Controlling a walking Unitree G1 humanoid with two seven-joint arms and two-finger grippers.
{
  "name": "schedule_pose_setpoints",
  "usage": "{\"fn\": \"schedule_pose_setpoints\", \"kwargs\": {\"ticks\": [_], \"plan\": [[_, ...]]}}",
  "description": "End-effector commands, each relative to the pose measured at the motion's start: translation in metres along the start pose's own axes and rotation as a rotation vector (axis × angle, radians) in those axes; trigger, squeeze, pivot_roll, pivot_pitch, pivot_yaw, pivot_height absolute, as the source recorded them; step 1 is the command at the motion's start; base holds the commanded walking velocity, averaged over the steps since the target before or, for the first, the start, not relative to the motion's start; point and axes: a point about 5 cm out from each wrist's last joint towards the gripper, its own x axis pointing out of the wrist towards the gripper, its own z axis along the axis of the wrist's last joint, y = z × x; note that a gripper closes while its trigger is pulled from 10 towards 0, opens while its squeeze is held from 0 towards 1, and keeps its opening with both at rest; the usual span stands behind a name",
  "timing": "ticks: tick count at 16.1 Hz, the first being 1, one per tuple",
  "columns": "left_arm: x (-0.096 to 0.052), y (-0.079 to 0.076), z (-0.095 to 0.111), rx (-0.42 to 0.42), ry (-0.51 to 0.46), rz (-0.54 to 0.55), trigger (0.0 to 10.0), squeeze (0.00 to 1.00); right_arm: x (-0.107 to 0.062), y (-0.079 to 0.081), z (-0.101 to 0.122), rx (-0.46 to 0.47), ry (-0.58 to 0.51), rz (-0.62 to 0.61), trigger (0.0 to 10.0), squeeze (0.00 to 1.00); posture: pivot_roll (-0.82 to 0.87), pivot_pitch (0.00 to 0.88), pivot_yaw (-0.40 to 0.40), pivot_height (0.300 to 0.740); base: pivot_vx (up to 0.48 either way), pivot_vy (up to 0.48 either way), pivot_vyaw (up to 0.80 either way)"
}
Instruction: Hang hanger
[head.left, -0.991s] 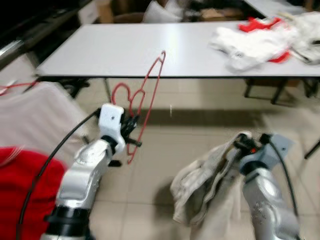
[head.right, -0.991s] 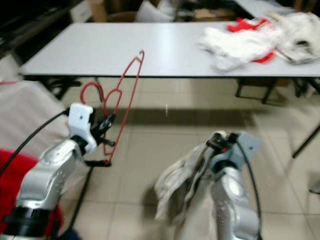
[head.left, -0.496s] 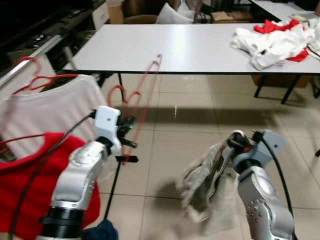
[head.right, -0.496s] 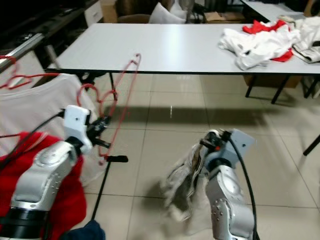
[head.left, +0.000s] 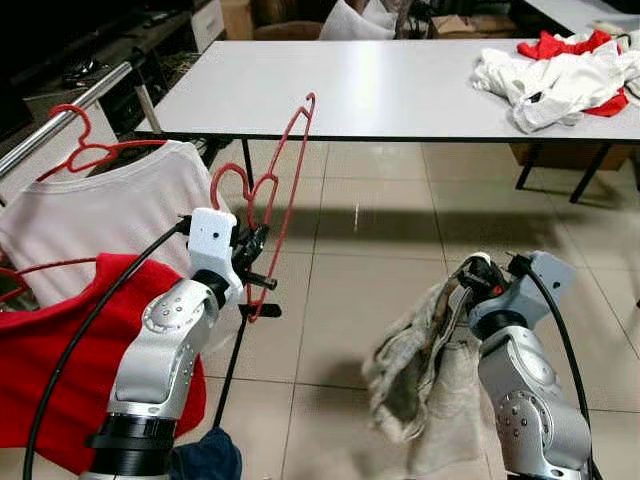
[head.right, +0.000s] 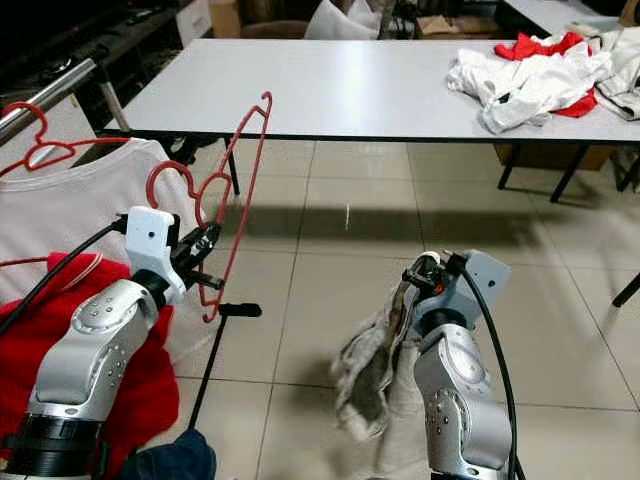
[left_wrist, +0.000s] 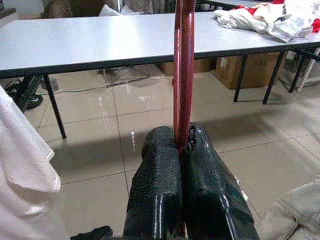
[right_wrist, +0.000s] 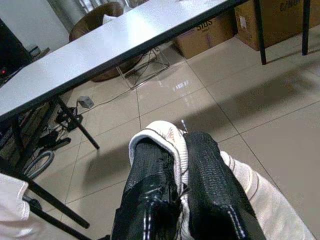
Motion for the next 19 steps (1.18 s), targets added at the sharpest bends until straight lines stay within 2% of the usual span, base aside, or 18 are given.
{"fn": "schedule_pose_setpoints", "kwargs": {"ticks": [1,3,7,15,19], "plan": [[0.002,0.002,0.010,0.014,-0.040,0.010,10.0,0.00,0.002,0.009,0.014,0.006,-0.060,0.045,10.0,0.00,-0.16,0.000,0.059,0.740,0.300,0.000,0.00],[0.002,0.001,0.010,0.011,-0.038,0.001,10.0,0.00,0.002,0.010,0.014,-0.011,-0.064,0.048,10.0,0.00,-0.16,0.000,0.059,0.740,0.336,0.000,0.00],[0.004,-0.002,0.010,0.000,-0.039,-0.013,10.0,0.00,0.003,0.011,0.017,-0.030,-0.071,0.059,10.0,0.00,-0.16,0.000,0.060,0.740,0.381,0.000,-0.73],[0.005,0.000,0.009,0.002,-0.044,-0.001,10.0,0.00,0.005,0.016,0.024,-0.066,-0.095,0.109,10.0,0.00,-0.16,0.000,0.057,0.740,0.395,0.000,0.00],[0.003,0.004,0.010,0.009,-0.047,0.020,10.0,0.00,0.003,0.034,0.035,-0.043,-0.138,0.213,10.0,0.00,-0.16,0.000,0.054,0.740,0.395,0.000,0.00]]}}
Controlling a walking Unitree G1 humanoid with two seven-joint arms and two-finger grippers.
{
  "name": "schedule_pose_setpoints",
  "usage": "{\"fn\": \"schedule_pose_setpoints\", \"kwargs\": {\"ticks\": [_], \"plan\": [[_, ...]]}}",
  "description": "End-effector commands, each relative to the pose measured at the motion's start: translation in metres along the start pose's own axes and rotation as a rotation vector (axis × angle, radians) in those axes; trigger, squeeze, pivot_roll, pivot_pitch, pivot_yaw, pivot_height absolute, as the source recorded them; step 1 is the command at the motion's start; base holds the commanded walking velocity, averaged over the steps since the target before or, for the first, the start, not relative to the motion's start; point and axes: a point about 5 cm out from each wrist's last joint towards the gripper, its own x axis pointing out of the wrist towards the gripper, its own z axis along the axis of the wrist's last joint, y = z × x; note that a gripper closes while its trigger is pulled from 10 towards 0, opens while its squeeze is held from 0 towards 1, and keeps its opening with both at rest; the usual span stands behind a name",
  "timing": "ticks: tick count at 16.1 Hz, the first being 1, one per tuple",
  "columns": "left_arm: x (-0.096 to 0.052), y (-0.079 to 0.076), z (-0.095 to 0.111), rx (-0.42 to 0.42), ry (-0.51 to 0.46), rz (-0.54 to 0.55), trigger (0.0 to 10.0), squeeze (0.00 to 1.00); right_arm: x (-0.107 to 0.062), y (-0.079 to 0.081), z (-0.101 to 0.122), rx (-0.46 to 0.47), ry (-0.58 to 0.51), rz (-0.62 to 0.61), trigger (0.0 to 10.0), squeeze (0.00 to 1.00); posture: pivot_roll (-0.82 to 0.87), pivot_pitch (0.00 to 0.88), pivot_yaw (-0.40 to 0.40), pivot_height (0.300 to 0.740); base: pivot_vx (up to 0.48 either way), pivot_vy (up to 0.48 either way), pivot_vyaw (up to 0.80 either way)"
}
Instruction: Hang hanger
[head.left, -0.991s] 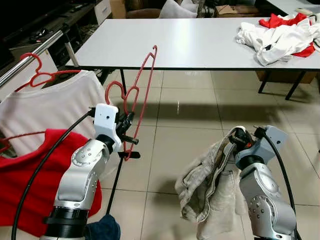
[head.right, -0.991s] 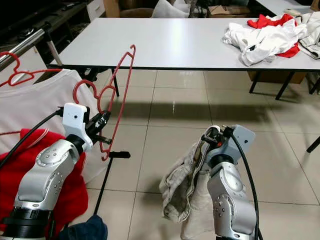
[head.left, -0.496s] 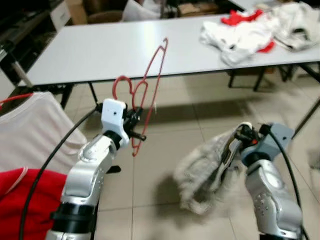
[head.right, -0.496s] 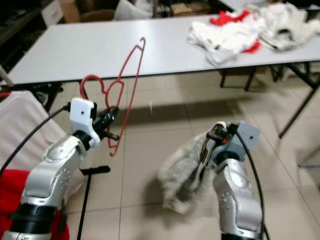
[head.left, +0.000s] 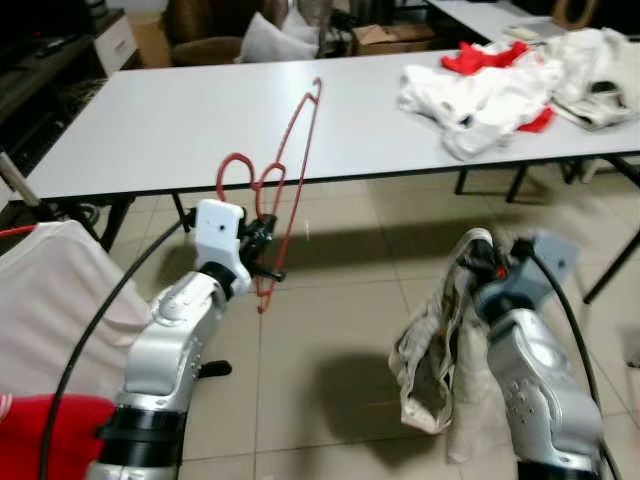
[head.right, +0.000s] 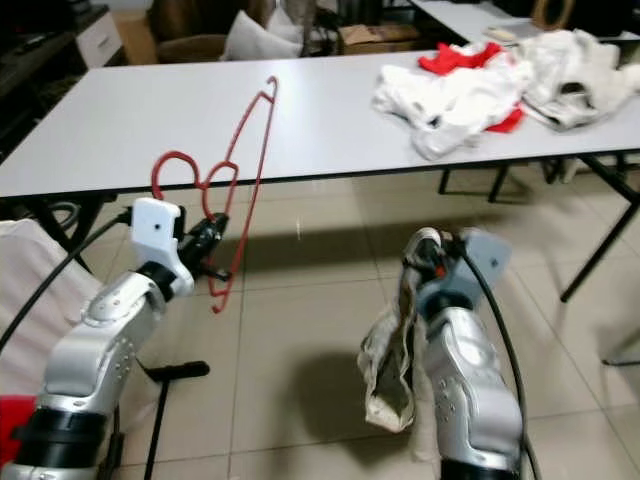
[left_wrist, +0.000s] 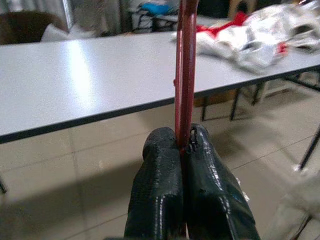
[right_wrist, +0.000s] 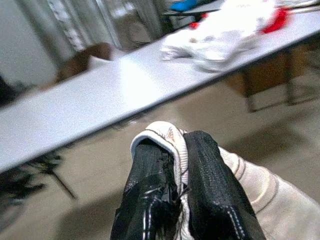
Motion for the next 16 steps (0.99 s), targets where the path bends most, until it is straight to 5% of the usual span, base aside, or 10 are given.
{"fn": "schedule_pose_setpoints", "kwargs": {"ticks": [1,7,16], "plan": [[0.002,0.001,0.006,0.011,-0.021,0.008,10.0,0.00,0.000,0.014,0.019,0.001,-0.080,0.078,10.0,0.00,-0.16,0.000,0.054,0.740,0.398,0.000,0.00],[0.002,0.005,0.014,0.027,-0.043,0.020,10.0,0.00,0.003,0.024,0.035,-0.086,-0.130,0.126,10.0,0.00,-0.16,0.000,0.052,0.740,0.391,0.000,0.00],[0.006,0.001,0.028,0.051,-0.078,-0.007,10.0,0.00,0.007,0.031,0.085,-0.058,-0.278,0.146,10.0,0.00,-0.16,0.000,0.055,0.740,0.394,0.000,0.00]]}}
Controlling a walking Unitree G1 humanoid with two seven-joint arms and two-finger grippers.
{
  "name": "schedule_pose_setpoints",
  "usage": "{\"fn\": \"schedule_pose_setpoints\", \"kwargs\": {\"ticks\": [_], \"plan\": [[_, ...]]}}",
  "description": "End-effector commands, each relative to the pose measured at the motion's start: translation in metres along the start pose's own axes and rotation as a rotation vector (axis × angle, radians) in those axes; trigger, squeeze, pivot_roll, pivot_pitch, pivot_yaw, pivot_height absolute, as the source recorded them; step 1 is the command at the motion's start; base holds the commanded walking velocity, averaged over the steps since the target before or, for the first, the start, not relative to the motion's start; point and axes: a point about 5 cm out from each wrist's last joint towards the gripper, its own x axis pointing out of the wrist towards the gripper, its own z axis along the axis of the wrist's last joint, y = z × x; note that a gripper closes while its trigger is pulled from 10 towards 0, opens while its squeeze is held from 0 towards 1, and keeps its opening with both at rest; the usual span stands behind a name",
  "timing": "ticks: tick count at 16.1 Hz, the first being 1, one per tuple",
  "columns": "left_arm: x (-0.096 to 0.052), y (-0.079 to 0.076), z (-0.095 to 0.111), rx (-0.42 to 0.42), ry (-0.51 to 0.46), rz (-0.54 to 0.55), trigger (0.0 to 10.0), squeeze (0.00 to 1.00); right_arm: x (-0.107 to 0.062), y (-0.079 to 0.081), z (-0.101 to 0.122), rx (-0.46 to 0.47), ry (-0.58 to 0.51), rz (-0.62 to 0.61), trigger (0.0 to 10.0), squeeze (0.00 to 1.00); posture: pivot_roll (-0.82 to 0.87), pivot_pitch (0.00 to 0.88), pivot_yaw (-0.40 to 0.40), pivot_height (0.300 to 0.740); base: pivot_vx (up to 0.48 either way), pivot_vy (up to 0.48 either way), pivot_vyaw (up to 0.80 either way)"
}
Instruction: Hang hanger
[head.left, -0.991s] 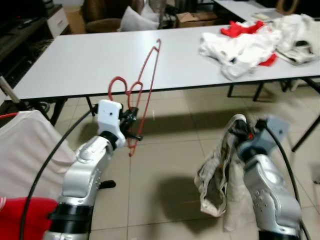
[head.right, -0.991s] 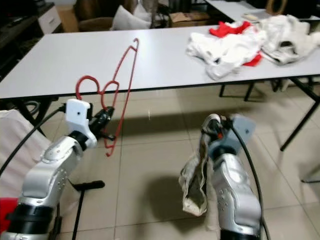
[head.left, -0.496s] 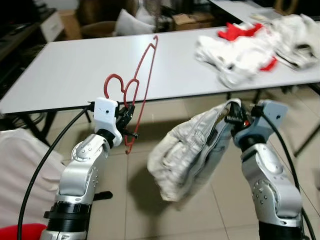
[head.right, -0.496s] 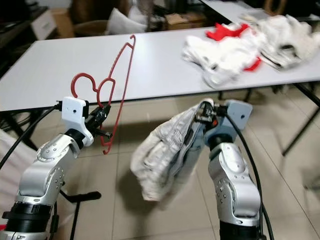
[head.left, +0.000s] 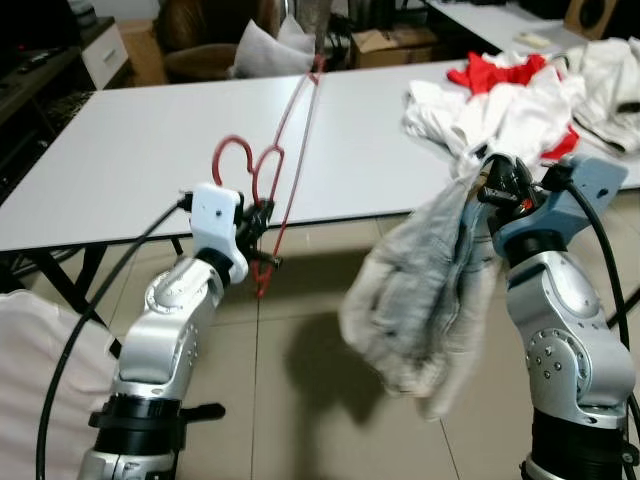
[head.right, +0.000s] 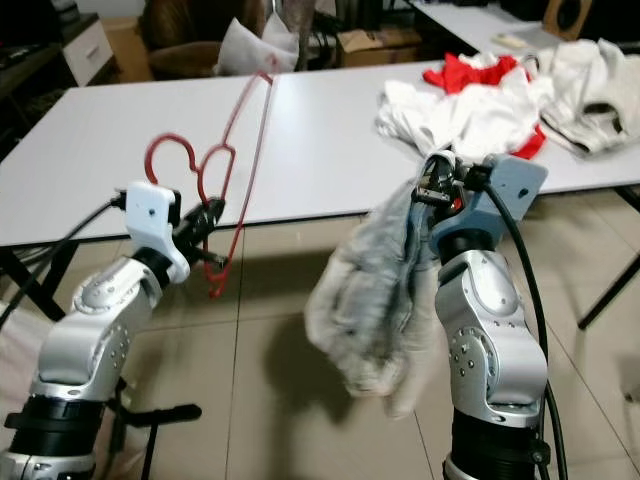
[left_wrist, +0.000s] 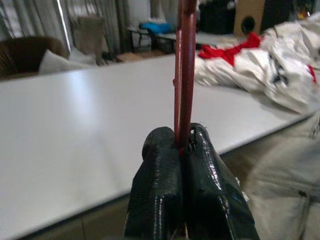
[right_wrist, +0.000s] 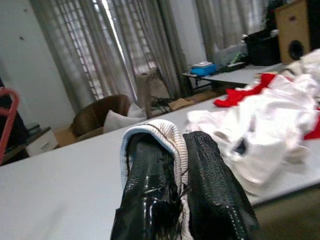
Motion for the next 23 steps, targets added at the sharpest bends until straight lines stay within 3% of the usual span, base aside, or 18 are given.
{"fn": "schedule_pose_setpoints", "kwargs": {"ticks": [1,23], "plan": [[-0.0027,0.0077,0.0026,0.017,0.001,0.027,10.0,0.00,0.0013,0.0138,0.0135,0.023,-0.058,0.055,10.0,0.00,-0.16,0.000,0.055,0.740,0.398,0.000,0.00],[-0.0030,0.0134,0.0073,0.028,-0.008,0.070,10.0,0.00,0.0056,0.0133,0.0153,0.020,-0.042,0.058,10.0,0.00,-0.15,0.000,0.036,0.740,0.394,0.000,0.00]]}}
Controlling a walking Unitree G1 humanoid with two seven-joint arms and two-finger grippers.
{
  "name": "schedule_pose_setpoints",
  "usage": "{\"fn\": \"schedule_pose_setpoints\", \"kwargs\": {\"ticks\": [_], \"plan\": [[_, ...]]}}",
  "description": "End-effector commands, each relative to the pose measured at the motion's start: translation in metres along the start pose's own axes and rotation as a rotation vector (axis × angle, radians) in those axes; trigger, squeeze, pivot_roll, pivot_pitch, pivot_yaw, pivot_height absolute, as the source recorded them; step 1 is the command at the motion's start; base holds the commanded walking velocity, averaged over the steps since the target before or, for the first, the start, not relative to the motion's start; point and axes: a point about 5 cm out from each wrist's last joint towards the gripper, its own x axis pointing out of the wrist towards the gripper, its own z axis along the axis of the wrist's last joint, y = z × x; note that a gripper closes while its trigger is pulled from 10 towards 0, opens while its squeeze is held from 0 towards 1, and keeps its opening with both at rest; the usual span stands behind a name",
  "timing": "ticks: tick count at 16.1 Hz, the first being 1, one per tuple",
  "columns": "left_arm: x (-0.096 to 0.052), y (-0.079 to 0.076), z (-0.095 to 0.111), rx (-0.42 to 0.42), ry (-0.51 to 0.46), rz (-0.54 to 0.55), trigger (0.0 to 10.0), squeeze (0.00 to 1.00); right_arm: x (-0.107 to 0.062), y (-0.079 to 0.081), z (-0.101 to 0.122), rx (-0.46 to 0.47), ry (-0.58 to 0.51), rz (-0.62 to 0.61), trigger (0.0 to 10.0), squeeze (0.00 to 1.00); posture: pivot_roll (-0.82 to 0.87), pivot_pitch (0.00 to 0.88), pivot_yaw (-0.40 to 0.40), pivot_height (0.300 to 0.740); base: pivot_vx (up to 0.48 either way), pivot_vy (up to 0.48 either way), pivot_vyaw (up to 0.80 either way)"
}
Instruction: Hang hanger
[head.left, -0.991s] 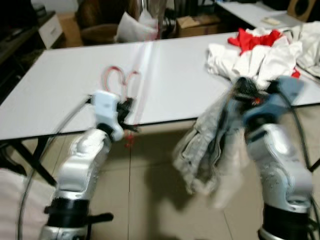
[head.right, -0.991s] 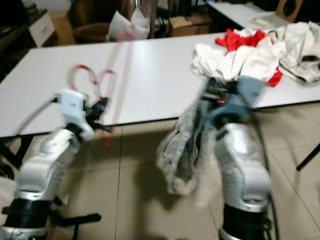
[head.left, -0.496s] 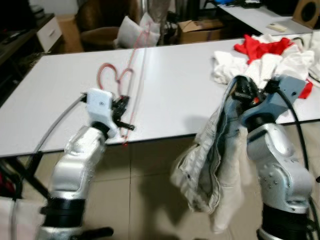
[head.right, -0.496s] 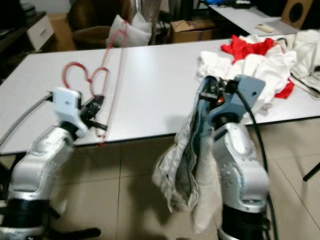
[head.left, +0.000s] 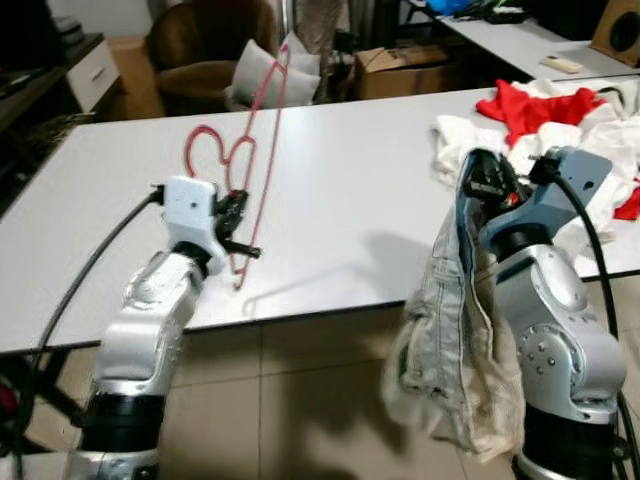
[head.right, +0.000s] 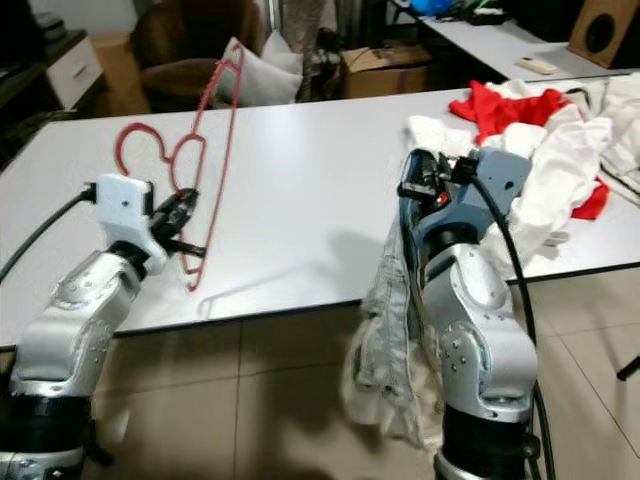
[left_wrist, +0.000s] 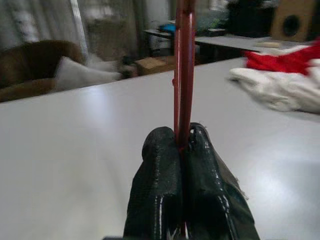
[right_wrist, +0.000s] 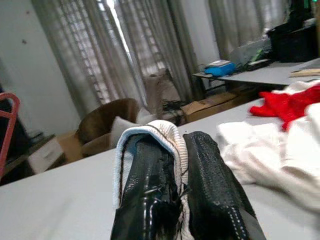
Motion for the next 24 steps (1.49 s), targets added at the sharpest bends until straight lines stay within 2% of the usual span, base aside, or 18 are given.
{"fn": "schedule_pose_setpoints", "kwargs": {"ticks": [1,4,5,6,11,15,22,24], "plan": [[-0.002,0.005,0.008,0.027,-0.025,0.021,10.0,0.00,0.003,0.011,0.012,0.005,-0.053,0.050,10.0,0.00,-0.15,0.000,0.036,0.740,0.390,0.000,0.00],[-0.003,0.007,0.008,0.026,-0.024,0.031,10.0,0.00,0.004,0.012,0.009,0.018,-0.037,0.043,10.0,0.00,-0.15,0.000,0.029,0.740,0.394,0.000,0.80],[-0.003,0.007,0.008,0.027,-0.023,0.032,10.0,0.00,0.005,0.012,0.010,0.077,-0.052,0.038,10.0,0.00,-0.15,0.000,0.029,0.740,0.390,0.000,0.00],[-0.003,0.007,0.008,0.028,-0.023,0.031,10.0,0.00,0.005,0.011,0.011,0.080,-0.056,0.031,10.0,0.00,-0.15,0.000,0.029,0.740,0.390,0.000,0.00],[-0.001,0.005,0.008,0.033,-0.020,0.017,10.0,0.00,0.004,0.007,0.013,0.068,-0.063,0.013,10.0,0.00,-0.15,0.000,0.040,0.740,0.389,0.000,0.00],[-0.001,0.002,0.006,0.033,-0.019,0.008,10.0,0.00,0.003,0.008,0.013,0.071,-0.053,0.024,10.0,0.00,-0.16,0.000,0.038,0.740,0.386,0.000,-0.71],[-0.001,0.004,0.005,0.044,-0.014,0.021,10.0,0.00,0.008,0.008,0.022,0.045,-0.089,0.041,10.0,0.00,-0.16,0.000,0.034,0.740,0.371,0.000,0.00],[-0.001,0.006,0.003,0.057,-0.003,0.041,10.0,0.00,0.010,0.006,0.025,0.040,-0.089,0.039,10.0,0.00,-0.16,0.000,0.034,0.740,0.000,0.000,0.00]]}}
